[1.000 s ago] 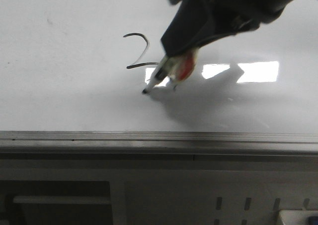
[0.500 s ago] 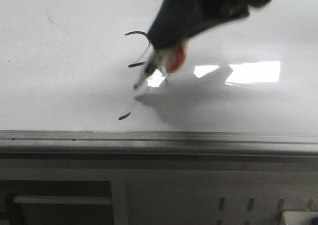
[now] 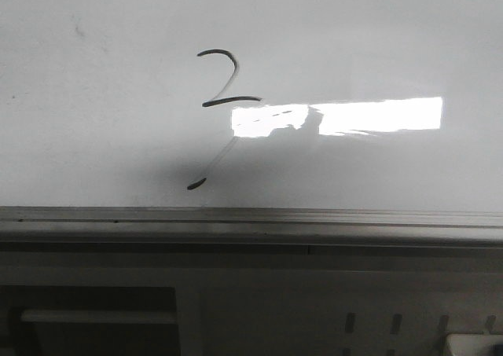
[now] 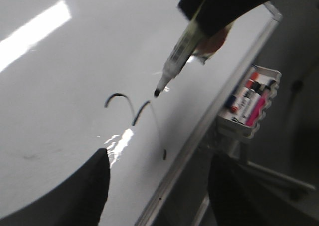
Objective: Write number 3 on whiteboard
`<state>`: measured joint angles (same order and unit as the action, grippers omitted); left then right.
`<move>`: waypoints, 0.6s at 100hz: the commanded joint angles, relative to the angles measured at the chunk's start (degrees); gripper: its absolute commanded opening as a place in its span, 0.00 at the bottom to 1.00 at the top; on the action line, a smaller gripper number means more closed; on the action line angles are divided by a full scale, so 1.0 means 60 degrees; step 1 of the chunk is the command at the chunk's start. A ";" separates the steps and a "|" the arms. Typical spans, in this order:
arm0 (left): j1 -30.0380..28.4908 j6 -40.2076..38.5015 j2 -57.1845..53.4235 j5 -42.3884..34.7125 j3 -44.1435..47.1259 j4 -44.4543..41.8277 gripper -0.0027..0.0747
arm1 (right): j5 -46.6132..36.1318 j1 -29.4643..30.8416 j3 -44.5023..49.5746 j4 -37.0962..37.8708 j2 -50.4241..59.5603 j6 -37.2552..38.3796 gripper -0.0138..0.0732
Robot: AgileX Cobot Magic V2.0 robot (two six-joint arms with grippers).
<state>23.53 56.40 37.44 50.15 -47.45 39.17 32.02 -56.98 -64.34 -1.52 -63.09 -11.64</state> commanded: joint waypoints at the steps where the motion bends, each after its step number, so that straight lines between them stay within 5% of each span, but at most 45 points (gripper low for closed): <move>1: 0.0016 0.1235 0.0527 0.0721 -0.0617 0.0946 0.53 | -0.0310 -0.0596 -0.0271 0.0081 0.0031 -0.0730 0.11; 30: 0.1422 0.1502 0.1372 0.1076 -0.0989 0.1043 0.52 | -0.1105 -0.1503 -0.0271 0.0081 -0.0143 -0.1339 0.11; 60: 0.2168 0.1502 0.1498 -0.0209 -0.0989 0.1232 0.52 | -0.1149 -0.1538 -0.0271 -0.0563 -0.0161 -0.1339 0.10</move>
<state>35.93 65.21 46.28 53.76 -51.46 42.79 29.83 -66.01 -64.34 -3.60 -64.82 -18.89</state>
